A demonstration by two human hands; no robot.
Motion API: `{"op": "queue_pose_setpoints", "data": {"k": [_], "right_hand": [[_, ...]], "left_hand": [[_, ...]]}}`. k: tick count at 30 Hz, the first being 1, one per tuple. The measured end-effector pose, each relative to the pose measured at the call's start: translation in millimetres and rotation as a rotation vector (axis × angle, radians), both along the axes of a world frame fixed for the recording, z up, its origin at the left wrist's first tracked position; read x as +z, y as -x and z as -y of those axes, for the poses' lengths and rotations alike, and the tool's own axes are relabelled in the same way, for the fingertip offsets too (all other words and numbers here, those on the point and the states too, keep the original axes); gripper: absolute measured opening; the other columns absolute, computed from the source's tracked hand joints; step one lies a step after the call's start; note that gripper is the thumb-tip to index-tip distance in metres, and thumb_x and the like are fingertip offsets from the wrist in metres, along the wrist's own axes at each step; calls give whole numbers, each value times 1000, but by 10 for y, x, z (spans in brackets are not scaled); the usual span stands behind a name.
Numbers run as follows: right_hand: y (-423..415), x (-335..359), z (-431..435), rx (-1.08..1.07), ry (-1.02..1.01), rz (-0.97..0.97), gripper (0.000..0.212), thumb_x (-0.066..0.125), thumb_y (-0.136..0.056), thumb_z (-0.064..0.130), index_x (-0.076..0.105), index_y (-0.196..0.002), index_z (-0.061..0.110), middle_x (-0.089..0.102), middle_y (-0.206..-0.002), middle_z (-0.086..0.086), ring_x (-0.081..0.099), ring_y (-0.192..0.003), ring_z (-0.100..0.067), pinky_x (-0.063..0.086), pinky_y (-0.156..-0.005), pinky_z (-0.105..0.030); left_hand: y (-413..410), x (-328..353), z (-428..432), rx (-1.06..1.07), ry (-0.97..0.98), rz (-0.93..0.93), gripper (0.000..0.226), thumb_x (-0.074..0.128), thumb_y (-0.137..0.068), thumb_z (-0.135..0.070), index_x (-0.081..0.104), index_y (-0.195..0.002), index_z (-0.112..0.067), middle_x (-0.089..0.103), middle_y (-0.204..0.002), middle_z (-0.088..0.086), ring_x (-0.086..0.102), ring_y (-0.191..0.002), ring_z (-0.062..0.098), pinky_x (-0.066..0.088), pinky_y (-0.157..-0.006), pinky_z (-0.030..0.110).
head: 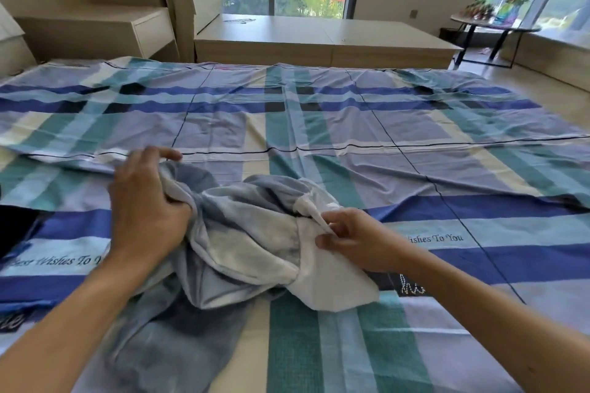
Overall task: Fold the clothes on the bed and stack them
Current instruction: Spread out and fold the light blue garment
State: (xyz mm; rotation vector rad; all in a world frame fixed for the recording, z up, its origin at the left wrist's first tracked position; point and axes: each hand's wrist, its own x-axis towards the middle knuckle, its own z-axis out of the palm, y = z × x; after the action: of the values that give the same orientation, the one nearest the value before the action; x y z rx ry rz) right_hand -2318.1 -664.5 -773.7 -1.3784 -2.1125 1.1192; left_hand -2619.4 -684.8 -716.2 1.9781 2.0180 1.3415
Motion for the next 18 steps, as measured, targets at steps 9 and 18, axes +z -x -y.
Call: {"op": "queue_pose_setpoints", "data": {"k": [9, 18], "right_hand": [[274, 610, 261, 48, 387, -931, 24, 52, -94, 17, 63, -108, 1, 71, -90, -13, 71, -75, -20, 59, -69, -27], [-8, 597, 163, -27, -122, -589, 73, 71, -78, 8, 44, -145, 18, 57, -143, -2, 50, -136, -16, 40, -113, -42]], "left_hand": [[-785, -344, 602, -656, 234, -150, 105, 72, -62, -77, 29, -149, -36, 32, -147, -32, 29, -135, -14, 29, -108, 11], [-761, -292, 265, -511, 608, 1457, 39, 52, -97, -36, 61, -120, -7, 66, -120, 13, 61, -113, 34, 48, -94, 38]]}}
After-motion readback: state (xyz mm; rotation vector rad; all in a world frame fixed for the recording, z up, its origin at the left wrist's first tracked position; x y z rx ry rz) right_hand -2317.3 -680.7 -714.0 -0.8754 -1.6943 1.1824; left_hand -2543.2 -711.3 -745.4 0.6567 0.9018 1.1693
